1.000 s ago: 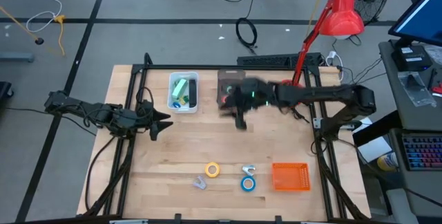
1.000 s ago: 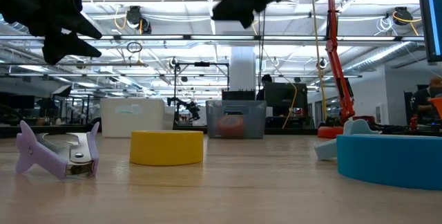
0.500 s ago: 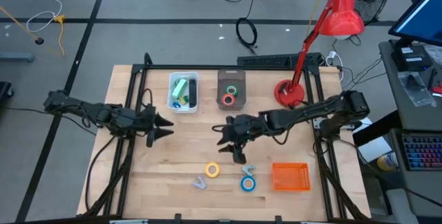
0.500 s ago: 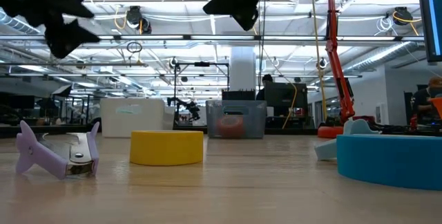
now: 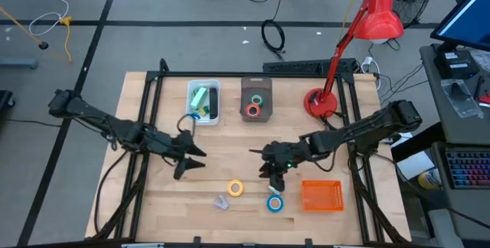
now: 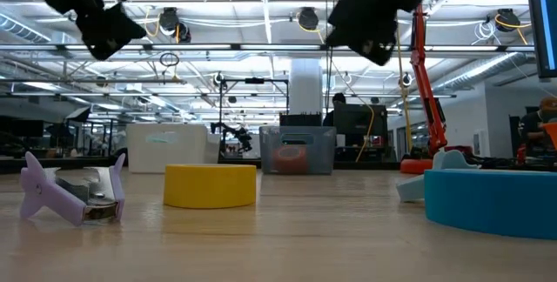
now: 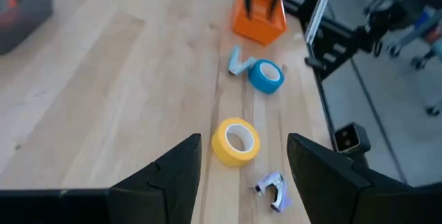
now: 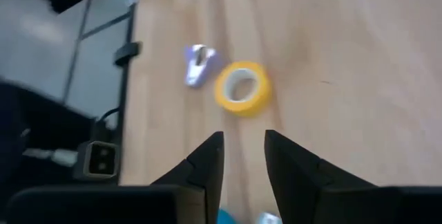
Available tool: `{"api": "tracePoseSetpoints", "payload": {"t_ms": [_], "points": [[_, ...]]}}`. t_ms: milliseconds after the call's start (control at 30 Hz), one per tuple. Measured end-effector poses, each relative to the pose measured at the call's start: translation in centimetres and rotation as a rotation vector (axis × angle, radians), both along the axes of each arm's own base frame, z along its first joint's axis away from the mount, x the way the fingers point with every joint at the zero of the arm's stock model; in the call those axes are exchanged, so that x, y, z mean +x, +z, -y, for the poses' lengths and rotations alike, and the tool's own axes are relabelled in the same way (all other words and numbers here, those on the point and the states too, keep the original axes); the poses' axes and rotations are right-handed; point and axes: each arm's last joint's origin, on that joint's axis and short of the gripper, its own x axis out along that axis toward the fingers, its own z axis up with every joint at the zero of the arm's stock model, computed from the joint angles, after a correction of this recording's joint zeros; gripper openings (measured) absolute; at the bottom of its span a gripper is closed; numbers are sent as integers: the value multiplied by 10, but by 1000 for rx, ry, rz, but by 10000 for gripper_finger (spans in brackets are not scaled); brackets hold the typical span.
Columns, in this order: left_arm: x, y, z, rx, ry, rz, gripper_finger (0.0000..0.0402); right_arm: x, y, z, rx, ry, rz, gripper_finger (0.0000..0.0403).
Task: Pick and place Stapler, Stapler remover, tape
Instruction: Put the yellow tape into the black bin
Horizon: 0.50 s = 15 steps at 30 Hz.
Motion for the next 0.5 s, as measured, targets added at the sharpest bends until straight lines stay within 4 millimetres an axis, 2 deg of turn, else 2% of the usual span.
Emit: {"api": "tracePoseSetpoints", "payload": {"t_ms": [267,500], "points": [[49,15,19,73,-108,-98,218,-50,7,7,-19,-172,66,89],[92,5,33,43,-116,-222,218,-102,14,20,-29,-108,179,89]]}}
